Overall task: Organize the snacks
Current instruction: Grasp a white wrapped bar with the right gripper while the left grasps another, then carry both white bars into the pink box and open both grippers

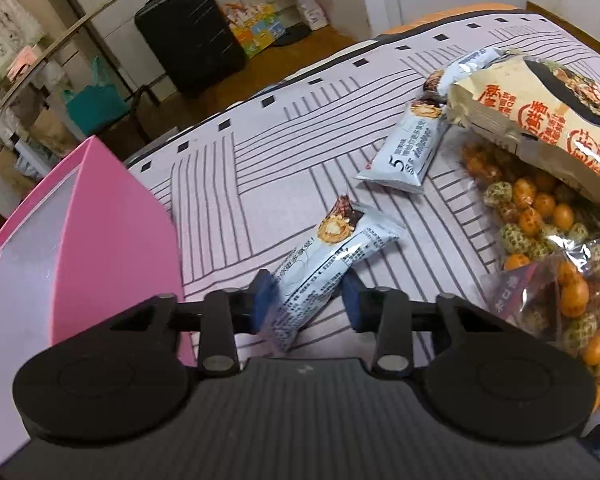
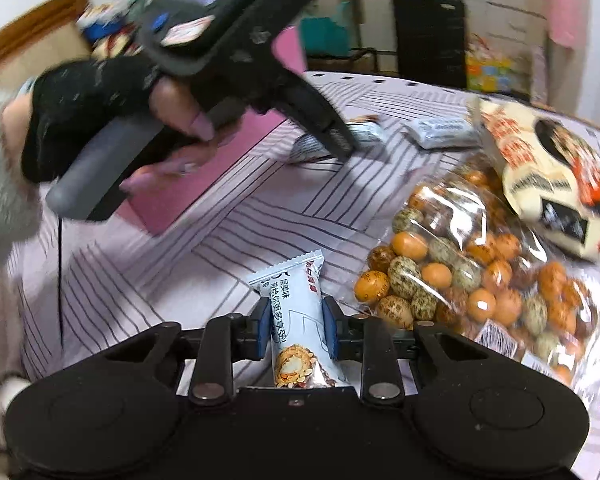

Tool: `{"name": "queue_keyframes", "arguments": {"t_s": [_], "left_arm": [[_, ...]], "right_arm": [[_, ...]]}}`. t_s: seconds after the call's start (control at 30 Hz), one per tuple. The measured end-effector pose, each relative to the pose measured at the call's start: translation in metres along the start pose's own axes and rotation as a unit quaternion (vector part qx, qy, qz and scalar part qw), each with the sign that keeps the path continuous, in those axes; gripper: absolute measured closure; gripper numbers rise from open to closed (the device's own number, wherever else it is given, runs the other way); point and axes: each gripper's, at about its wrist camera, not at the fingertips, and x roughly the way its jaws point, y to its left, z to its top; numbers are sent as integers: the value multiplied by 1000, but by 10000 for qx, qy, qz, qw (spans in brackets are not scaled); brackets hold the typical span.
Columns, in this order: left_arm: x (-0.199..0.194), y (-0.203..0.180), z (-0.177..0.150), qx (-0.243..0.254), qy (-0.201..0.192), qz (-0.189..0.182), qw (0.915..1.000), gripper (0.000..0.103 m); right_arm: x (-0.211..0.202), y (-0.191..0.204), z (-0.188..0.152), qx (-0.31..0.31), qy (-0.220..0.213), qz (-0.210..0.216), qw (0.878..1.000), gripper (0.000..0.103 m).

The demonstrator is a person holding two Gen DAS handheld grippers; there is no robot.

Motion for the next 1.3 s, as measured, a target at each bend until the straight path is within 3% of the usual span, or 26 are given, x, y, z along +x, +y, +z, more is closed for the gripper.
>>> {"name": "queue_keyframes", "arguments": {"t_s": [0.23, 0.27, 0.6, 0.87, 1.13, 1.3], "left_arm": [[-22, 16, -9, -864, 203, -434, 9951, 72], [-27, 17, -12, -939, 194, -482, 9942, 76], [-59, 24, -36, -1392, 390, -1024, 9842, 77], [-95, 18, -60, -1261, 696, -1170, 9826, 77], [-147, 20, -88, -1025, 710, -1425, 9819, 77], [-178, 33, -105, -1110, 622, -1491, 9806, 77]], "right_arm": [[-9, 2, -9, 360, -15, -53, 9993, 72], [-11, 1, -11, 388, -25, -62, 9992, 72], [-34, 6, -15, 617, -50, -234, 9978, 72], [-50, 12, -11, 668, 326, -505, 9959, 72], [-77, 25, -5, 420, 530, -179, 9975, 72], [-103, 35, 9, 288, 420, 56, 9987, 72]]}}
